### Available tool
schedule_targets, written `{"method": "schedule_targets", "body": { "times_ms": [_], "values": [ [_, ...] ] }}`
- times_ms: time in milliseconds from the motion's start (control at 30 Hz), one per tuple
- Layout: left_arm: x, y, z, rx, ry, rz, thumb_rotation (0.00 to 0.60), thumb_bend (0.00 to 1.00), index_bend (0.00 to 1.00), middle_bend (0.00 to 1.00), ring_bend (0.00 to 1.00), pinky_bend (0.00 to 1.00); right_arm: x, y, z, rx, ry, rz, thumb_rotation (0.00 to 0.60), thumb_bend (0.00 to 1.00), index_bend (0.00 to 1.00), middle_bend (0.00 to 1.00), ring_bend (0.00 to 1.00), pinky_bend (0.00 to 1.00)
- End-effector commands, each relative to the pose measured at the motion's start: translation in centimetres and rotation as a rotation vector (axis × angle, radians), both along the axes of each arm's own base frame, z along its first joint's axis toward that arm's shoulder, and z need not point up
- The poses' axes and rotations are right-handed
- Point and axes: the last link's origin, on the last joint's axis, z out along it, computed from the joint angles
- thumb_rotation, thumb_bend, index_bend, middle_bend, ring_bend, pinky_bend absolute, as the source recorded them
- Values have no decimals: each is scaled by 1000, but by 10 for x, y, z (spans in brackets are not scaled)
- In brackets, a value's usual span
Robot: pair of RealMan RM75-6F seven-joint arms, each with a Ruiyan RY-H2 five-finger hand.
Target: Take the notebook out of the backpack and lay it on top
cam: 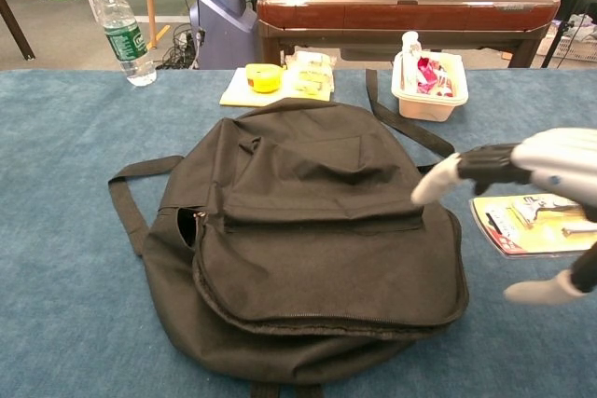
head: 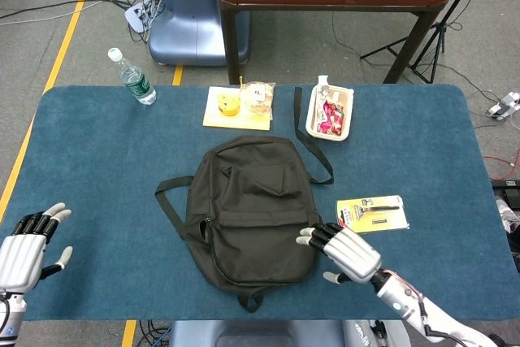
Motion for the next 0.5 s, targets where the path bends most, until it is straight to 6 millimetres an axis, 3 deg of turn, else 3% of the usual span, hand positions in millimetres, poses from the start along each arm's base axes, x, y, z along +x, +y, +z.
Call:
{"method": "schedule_targets", "body": {
  "times_ms": [33, 500],
  "values": [
    [0, 0, 0, 0, 0, 0, 600, 289, 216, 164, 178, 150, 12, -5, -15, 35, 2, 29, 600, 118, 227, 202, 156, 278],
    [-3, -3, 1, 2, 1, 11, 600, 289, 216, 164, 178, 150, 31, -3, -56, 126, 25, 93, 600, 8, 227, 187, 132, 250]
  ]
}}
